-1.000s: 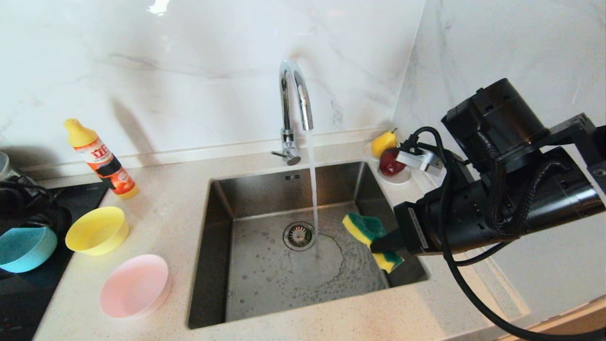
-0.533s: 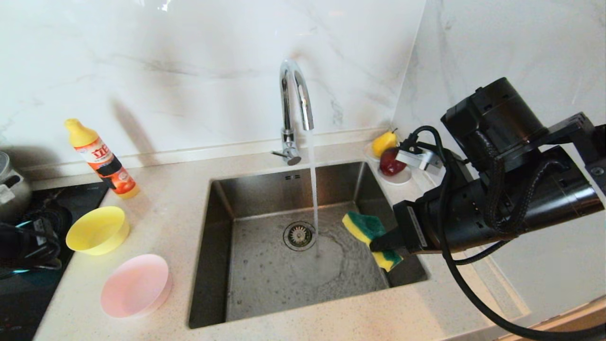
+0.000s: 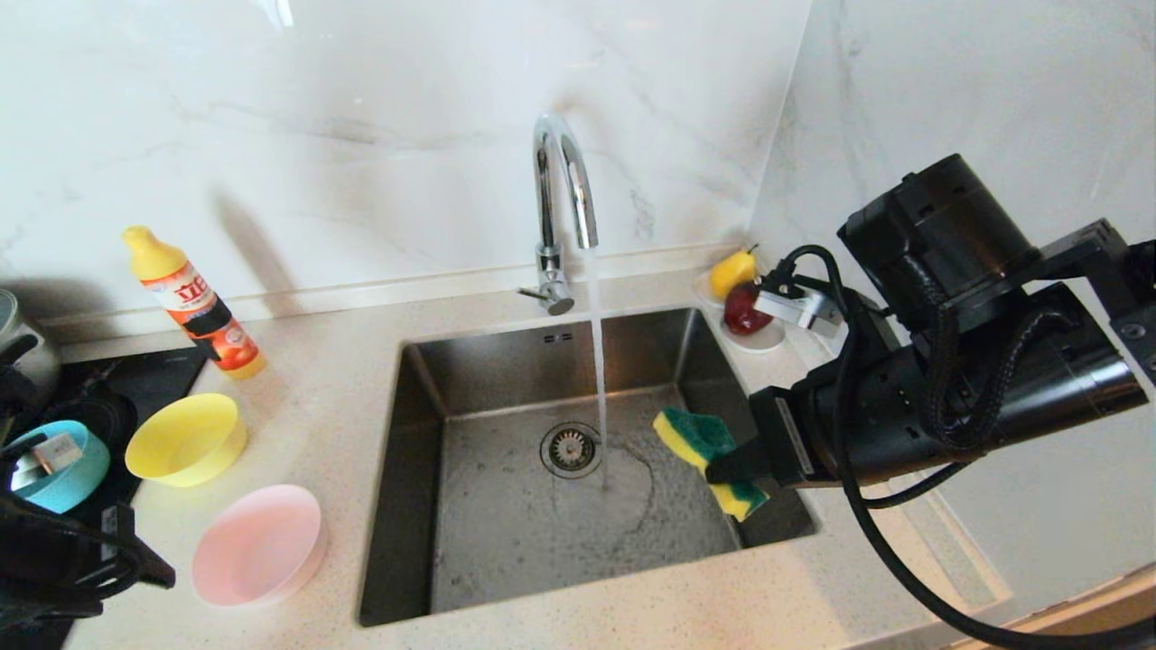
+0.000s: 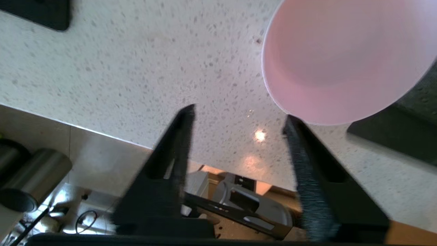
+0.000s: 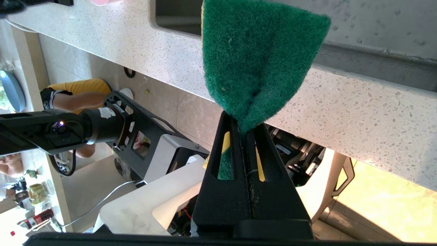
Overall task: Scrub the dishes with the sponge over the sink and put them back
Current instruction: Wash the bowl
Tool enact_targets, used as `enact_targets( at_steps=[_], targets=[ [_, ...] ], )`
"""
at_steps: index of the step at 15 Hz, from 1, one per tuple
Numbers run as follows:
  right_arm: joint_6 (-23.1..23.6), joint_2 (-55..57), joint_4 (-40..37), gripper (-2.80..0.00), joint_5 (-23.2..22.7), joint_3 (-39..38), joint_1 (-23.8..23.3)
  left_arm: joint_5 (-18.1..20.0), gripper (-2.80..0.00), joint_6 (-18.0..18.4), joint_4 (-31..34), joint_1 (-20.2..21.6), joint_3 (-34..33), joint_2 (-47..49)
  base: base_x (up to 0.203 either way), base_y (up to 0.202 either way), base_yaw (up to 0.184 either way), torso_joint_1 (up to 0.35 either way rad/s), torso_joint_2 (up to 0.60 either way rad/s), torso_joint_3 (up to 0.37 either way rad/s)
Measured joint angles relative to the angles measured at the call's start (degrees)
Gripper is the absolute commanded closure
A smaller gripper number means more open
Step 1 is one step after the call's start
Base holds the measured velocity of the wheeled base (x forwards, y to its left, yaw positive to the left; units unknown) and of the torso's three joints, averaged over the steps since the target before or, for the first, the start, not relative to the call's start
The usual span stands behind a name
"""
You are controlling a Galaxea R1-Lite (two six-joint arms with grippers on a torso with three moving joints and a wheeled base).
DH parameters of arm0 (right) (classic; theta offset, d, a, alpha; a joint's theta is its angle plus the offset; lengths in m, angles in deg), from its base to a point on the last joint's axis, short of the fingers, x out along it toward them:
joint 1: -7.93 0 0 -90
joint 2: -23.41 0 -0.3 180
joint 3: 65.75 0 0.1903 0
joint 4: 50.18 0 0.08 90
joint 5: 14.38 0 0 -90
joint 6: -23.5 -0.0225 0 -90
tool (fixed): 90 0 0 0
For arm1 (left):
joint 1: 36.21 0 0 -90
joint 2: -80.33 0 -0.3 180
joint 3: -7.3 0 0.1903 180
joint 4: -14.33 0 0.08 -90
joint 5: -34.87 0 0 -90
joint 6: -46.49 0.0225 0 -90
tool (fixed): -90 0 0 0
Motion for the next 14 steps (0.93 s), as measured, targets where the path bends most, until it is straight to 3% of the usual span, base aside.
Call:
enact_targets(
  at_steps=[8, 12, 14],
  targets=[
    [0.0, 0.02, 0.0, 0.0, 0.11, -0.09, 0.02, -0.31, -2.8, 0.11, -9.31, -0.13, -6.48, 4.98, 0.0, 0.0, 0.0, 0.0, 0.0, 0.0],
    [0.0, 0.05, -0.02, 0.0, 0.04, -0.26, 0.02, -3.27, -2.8, 0.02, -17.45, -0.16, -10.59, 8.64, 0.0, 0.0, 0.0, 0.0, 0.0, 0.0],
    [0.0, 0.05, 0.0, 0.0, 0.02, -0.33, 0.02, -3.35, -2.8, -0.11, -18.1, -0.13, -11.39, 9.97, 0.0, 0.0, 0.0, 0.0, 0.0, 0.0]
  ],
)
